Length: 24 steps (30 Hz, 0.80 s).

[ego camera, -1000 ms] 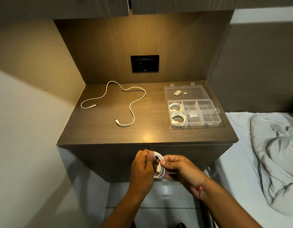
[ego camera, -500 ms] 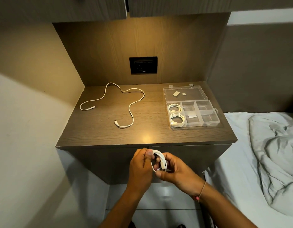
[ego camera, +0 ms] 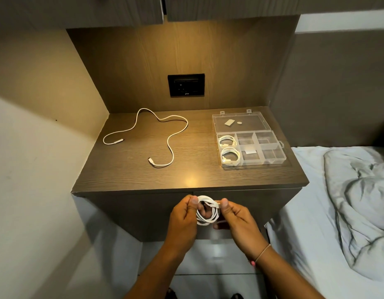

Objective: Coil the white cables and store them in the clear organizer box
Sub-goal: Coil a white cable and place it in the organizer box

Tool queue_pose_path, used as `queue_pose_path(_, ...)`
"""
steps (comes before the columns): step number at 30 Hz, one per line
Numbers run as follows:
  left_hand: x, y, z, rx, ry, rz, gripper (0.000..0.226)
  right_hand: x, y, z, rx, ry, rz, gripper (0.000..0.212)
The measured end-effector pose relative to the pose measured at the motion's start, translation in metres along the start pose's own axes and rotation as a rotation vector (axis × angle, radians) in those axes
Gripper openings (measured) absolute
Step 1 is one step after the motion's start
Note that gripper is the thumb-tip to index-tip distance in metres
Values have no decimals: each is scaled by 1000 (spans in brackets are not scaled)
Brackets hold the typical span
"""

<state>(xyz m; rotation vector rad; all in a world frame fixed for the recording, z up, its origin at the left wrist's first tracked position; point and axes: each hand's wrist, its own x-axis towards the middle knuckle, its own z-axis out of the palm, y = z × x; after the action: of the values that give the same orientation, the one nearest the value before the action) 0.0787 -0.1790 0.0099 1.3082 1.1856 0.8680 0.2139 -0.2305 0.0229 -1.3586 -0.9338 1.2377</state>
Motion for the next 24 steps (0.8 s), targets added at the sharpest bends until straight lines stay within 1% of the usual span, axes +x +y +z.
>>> queue_pose_path(5, -4, -3, -2, -247, -45, -195, 38, 3, -1, 6, -37, 100, -19, 52)
queue_pose_path(7, -3, -2, -5, -299, -67, -236, 44, 3, -1, 10, -25, 108, -19, 51)
queue_pose_path(10, -1, 1, -8, -322, -89, -260, 47, 3, -2, 11, 23, 107, 35, 54)
queue_pose_path(14, -3, 5, -8, -237, -114, -197, 48, 3, -5, 11, 64, 129, 110, 58)
queue_pose_path(19, -9, 6, -5, -88, -181, -58, 38, 4, -5, 12, 49, 194, 166, 59)
queue_pose_path(21, -11, 3, -4, -55, -188, -25, 33, 4, -4, 11, 54, 225, 184, 57)
queue_pose_path(24, -11, 1, -5, -18, -160, 31, 31, 5, -3, 11, 84, 255, 151, 49)
